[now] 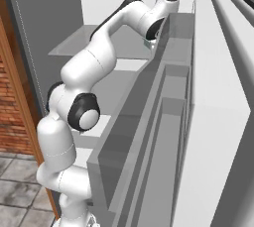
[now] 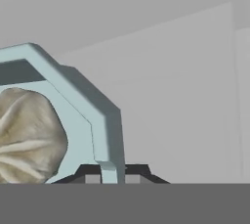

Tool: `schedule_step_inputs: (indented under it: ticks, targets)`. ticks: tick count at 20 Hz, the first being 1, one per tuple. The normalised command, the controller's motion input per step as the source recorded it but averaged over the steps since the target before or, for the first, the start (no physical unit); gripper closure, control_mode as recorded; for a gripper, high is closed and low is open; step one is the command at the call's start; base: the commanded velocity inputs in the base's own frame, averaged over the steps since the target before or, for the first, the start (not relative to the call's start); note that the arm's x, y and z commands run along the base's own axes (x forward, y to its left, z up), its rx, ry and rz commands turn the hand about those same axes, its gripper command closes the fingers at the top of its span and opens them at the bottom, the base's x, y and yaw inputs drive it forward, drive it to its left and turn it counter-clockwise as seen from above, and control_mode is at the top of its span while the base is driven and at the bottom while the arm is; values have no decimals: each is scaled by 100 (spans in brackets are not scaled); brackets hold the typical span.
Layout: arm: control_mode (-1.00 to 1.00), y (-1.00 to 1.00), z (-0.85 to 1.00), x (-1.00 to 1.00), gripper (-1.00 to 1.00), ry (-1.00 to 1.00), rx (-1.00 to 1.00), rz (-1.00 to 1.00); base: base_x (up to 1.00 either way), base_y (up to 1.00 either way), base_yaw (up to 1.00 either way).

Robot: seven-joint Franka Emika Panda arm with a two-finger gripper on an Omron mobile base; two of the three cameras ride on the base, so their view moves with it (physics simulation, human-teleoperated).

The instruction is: Place two dumplings into each of the tupperware containers and then place the containers in the fridge.

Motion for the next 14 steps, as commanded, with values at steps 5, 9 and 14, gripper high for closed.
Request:
schedule_step_inputs:
  ticks: [5, 9, 14]
  targets:
    - [-100, 0, -11, 3, 100, 0, 0, 0, 0, 0, 0]
    - [-100, 0, 0, 0, 100, 0, 0, 0, 0, 0, 0]
    - [-100, 0, 0, 0, -100, 0, 0, 0, 0, 0, 0]
